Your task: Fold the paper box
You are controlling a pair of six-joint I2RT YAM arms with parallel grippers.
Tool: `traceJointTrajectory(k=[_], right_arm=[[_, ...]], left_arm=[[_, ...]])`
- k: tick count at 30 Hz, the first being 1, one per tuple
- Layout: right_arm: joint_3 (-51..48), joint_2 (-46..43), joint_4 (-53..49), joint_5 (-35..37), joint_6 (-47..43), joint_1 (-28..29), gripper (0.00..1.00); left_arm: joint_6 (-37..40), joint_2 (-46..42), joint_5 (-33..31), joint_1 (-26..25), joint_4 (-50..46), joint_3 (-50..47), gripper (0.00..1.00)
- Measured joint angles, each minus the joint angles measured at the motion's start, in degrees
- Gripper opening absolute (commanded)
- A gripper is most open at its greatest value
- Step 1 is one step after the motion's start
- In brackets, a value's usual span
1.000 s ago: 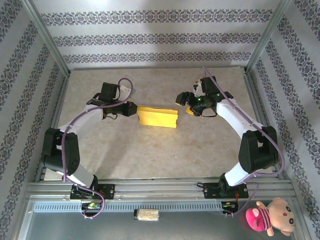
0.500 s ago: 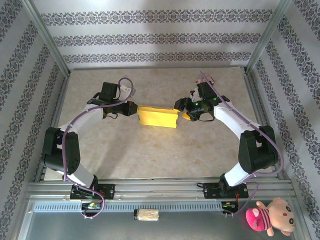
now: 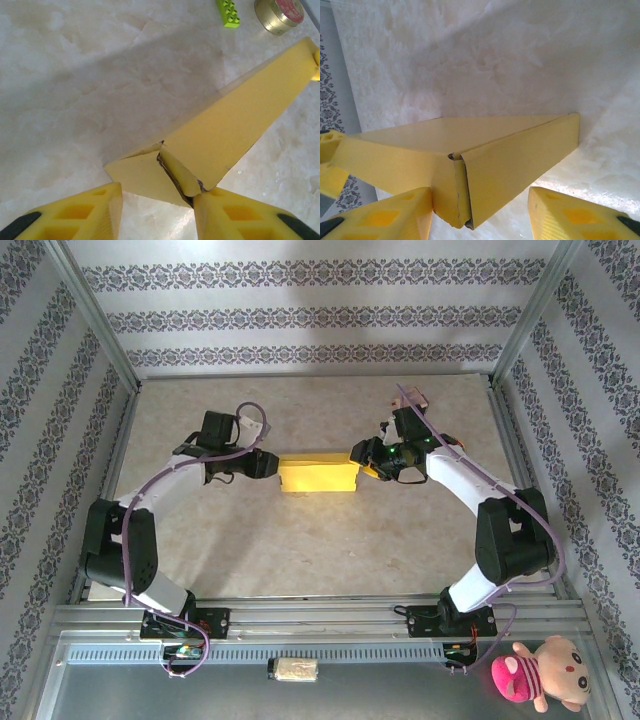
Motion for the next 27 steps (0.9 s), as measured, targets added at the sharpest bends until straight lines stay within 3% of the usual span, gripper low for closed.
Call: traceJointTrajectory(k=[3, 7, 12, 14, 16, 23, 27], right_arm=[[0.1, 0.1, 0.4, 0.5, -0.2, 0.0, 0.53], [0.4, 0.4, 0.9, 1.3, -0.4, 0.0, 0.53], [1.0, 0.9, 0.9, 1.5, -0.4, 0.1, 0.53], [1.1, 0.9, 1.0, 1.9, -0.4, 0.4, 0.53], [1.2, 1.0, 1.0, 2.2, -0.6, 0.6, 0.53], [1.4, 1.0, 1.0, 2.8, -1.7, 1.1, 0.53], [1.7, 1.1, 0.8, 3.4, -1.9, 1.6, 0.53]], left_arm=[[0.5, -1.9, 0.3, -0.4, 0.7, -2.1, 0.56], [0.8, -5.7, 3.0, -0.7, 4.6, -7.0, 0.6], [0.3, -11.8, 5.6, -1.0, 12.5, -11.7, 0.59], [-1.7, -13.0, 5.2, -1.0, 15.4, -12.0, 0.51], [-7.5, -13.2, 2.0, -1.0, 16.8, -11.5, 0.47], [-33.9, -14.0, -8.0, -1.0, 16.3, -11.1, 0.47], [-44.4, -16.6, -10.1, -1.0, 18.4, -16.6, 0.59]])
